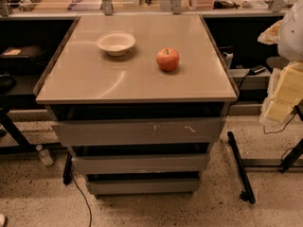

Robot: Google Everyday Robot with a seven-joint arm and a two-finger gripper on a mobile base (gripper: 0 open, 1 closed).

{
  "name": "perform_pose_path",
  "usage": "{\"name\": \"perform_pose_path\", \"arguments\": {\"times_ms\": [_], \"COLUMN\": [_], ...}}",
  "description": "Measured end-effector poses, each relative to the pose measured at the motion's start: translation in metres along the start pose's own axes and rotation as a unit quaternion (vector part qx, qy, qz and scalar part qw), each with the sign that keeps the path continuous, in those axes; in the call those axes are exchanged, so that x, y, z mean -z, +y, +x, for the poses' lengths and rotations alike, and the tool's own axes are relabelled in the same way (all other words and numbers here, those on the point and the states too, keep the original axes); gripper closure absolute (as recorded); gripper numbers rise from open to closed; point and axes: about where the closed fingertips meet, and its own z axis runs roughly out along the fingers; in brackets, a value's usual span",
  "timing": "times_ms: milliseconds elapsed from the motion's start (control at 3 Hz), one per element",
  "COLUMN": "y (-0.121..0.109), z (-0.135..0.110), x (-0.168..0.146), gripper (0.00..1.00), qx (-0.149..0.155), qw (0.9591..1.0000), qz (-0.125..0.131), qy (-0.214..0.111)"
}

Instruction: Open middle drawer

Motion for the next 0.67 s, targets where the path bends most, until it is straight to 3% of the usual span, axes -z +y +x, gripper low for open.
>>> {"name": "perform_pose_path", "arguments": {"times_ms": [667], "y": [0.0052], "z": [0.0012], "x": [-0.0094], "gripper": [0.0], "qx": [0.001], "qw": [1.0], "qz": [-0.004], "qy": [-0.008]}}
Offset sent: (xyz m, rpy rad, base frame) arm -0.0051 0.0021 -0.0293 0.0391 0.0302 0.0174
